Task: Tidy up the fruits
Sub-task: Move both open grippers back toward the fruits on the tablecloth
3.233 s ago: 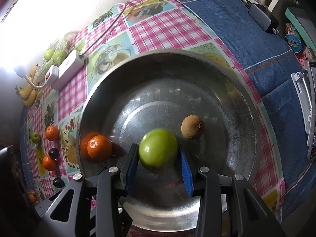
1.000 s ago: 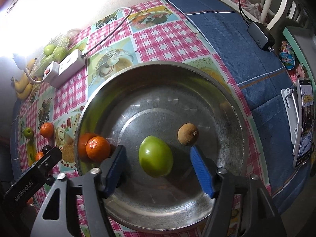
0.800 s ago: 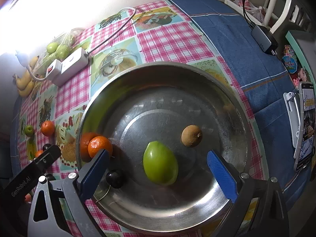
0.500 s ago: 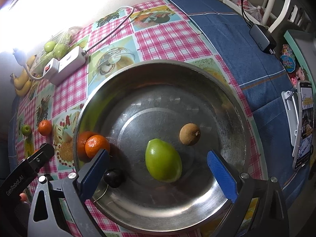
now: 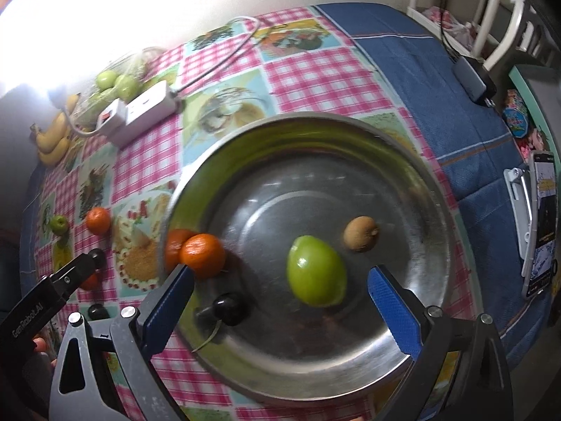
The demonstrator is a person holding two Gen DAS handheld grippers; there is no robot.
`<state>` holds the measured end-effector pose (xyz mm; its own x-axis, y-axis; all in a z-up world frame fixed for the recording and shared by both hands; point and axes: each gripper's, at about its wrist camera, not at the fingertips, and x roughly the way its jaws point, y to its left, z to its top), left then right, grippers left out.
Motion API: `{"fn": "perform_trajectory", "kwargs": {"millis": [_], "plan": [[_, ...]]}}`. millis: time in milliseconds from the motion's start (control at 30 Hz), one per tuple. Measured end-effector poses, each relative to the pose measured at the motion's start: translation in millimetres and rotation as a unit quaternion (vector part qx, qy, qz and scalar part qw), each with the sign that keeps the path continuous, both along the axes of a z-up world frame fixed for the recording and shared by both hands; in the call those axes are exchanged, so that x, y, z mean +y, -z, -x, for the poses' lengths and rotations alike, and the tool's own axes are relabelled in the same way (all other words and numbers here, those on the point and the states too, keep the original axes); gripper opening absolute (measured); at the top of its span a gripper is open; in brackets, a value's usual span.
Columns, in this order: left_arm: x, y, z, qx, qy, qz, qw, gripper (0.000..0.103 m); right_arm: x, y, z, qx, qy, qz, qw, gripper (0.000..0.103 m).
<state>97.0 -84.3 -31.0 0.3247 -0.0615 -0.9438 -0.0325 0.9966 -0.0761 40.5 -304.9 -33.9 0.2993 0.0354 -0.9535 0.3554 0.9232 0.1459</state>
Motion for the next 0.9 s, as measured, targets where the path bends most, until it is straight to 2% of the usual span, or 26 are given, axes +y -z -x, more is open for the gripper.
{"fn": "perform_trajectory", "kwargs": {"millis": [167, 567, 767, 900], "plan": [[23.0, 1.5, 0.2, 0.013, -0.02, 0.014, 0.9996, 0.103, 22.1, -2.4, -4.0, -0.001, -0.027, 0.007, 1.0, 0.099], [75.5, -4.4, 7.0, 0.01, -0.076, 0.025, 0.9967, 0.103, 87.4, -5.2, -17.2, -0.008, -0.108, 0.004, 0.994, 0.099], [90.5, -5.6, 11.4, 0.008, -0.089, 0.027, 0.9956, 0.103, 113.6, -3.4, -18.2, -0.016, -0.136, -0.015, 0.99, 0.099], [101.2, 3.6, 11.6, 0.022, -0.105, 0.031, 0.9938, 0.103, 125.8, 2.6, -18.7, -0.01, -0.146, -0.031, 0.989, 0.099]]}}
